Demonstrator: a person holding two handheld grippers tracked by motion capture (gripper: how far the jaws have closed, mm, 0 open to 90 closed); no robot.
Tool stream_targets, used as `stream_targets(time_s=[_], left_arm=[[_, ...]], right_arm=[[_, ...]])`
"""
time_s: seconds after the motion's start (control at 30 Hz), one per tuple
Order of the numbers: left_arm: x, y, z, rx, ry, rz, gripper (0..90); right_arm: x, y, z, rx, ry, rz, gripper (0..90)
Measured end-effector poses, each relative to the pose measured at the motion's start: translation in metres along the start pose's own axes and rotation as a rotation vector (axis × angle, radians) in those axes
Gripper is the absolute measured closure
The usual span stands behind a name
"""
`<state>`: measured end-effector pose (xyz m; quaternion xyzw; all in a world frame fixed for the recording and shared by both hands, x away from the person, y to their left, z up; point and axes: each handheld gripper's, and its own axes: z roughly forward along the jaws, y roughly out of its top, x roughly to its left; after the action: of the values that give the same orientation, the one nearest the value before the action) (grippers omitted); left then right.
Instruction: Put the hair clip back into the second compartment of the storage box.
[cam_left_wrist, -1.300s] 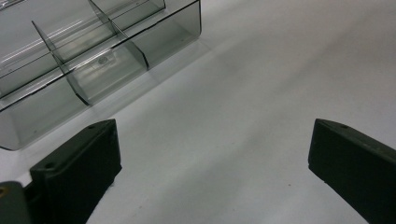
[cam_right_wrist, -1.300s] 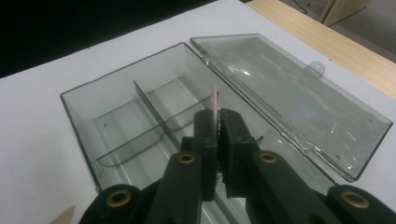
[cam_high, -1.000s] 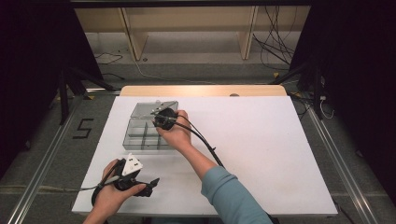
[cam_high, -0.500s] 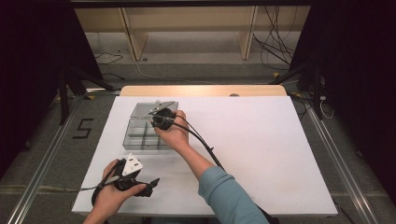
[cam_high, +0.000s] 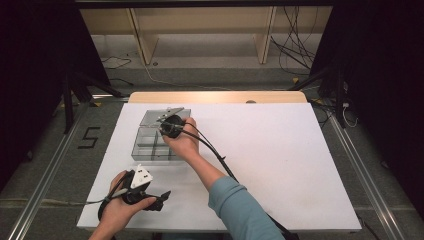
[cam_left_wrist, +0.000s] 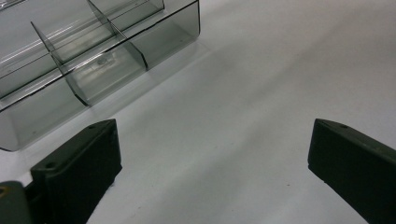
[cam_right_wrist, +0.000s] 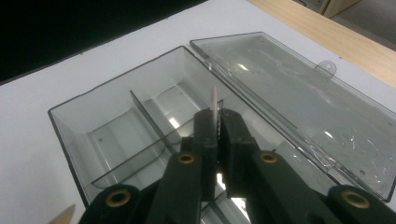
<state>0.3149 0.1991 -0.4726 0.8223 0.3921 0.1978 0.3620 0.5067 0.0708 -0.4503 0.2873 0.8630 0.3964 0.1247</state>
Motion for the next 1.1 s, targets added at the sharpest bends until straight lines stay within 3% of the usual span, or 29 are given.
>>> stream_targets(time_s=[0.53,0.87,1.1], left_arm=[[0.001,-0.001,-0.001,-0.004,0.005,-0.001,1.9],[0.001,-0.001,-0.001,-0.003,0.006,-0.002,2.0],[0.001,-0.001,-0.001,-0.002,0.01,0.001,2.0]], right_arm=[[0.001,0.008,0.009,0.0,-0.019,0.016,84.3],[0.001,0.008,0.006,-0.003,-0.034,0.014,69.4],[0.001,0.002,-0.004,-0.024,0.006,0.038,63.5]])
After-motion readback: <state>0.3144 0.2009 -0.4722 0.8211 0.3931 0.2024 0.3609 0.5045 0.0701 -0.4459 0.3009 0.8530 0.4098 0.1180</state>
